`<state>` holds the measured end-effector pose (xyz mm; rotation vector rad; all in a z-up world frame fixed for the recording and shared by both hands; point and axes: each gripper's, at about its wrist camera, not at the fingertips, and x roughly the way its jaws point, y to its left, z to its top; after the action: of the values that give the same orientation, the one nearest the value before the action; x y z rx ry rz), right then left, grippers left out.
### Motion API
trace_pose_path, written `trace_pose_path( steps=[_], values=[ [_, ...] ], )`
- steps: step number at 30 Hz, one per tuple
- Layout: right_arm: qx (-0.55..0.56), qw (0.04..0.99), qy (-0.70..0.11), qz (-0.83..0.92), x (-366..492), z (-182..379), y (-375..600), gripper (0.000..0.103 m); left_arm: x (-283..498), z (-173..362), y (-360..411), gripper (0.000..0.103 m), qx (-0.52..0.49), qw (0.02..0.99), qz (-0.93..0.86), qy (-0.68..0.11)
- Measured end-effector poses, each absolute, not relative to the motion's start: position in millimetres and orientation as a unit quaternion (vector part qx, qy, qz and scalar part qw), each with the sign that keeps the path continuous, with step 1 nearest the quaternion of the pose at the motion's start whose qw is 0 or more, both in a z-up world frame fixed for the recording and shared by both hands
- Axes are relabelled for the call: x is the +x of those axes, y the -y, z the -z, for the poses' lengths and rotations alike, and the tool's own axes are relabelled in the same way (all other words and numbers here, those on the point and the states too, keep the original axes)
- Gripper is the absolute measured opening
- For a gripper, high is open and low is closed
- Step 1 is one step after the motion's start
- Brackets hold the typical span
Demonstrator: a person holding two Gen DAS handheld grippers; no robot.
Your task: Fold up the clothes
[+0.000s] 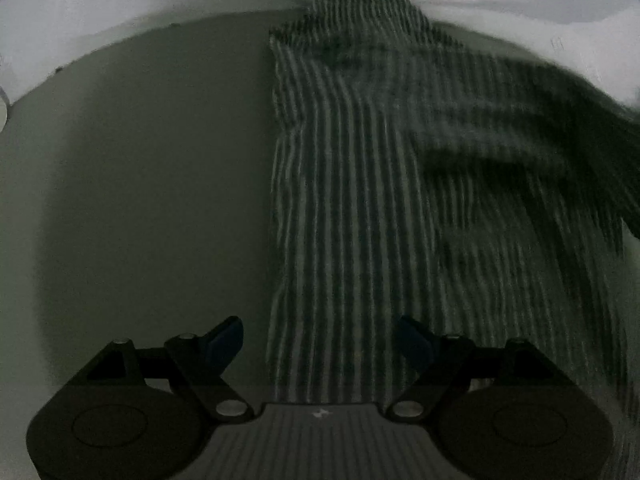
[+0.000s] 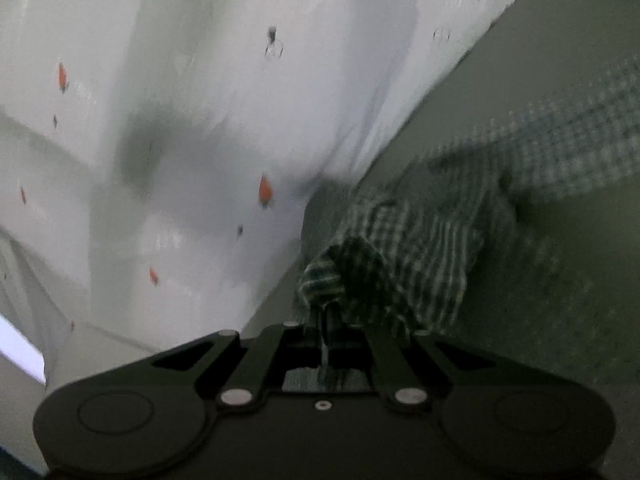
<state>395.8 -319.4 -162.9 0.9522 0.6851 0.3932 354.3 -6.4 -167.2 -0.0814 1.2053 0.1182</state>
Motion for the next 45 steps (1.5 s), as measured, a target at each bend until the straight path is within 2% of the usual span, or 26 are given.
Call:
trace_pose_path(
  steps=[17, 45],
  values=[
    [0.438, 0.780, -0.386, -0.227, 323.4, 185.2, 225.9, 0.002, 281.9, 180.9, -25.9, 0.084, -0.015, 0.805, -0.034, -0.592],
    [0.382, 0.759, -0.467, -0.246, 253.9, 217.8, 172.3, 0.001, 272.3, 200.5, -30.5, 0.089, -0.033, 0.789, -0.023, -0.613]
  ],
)
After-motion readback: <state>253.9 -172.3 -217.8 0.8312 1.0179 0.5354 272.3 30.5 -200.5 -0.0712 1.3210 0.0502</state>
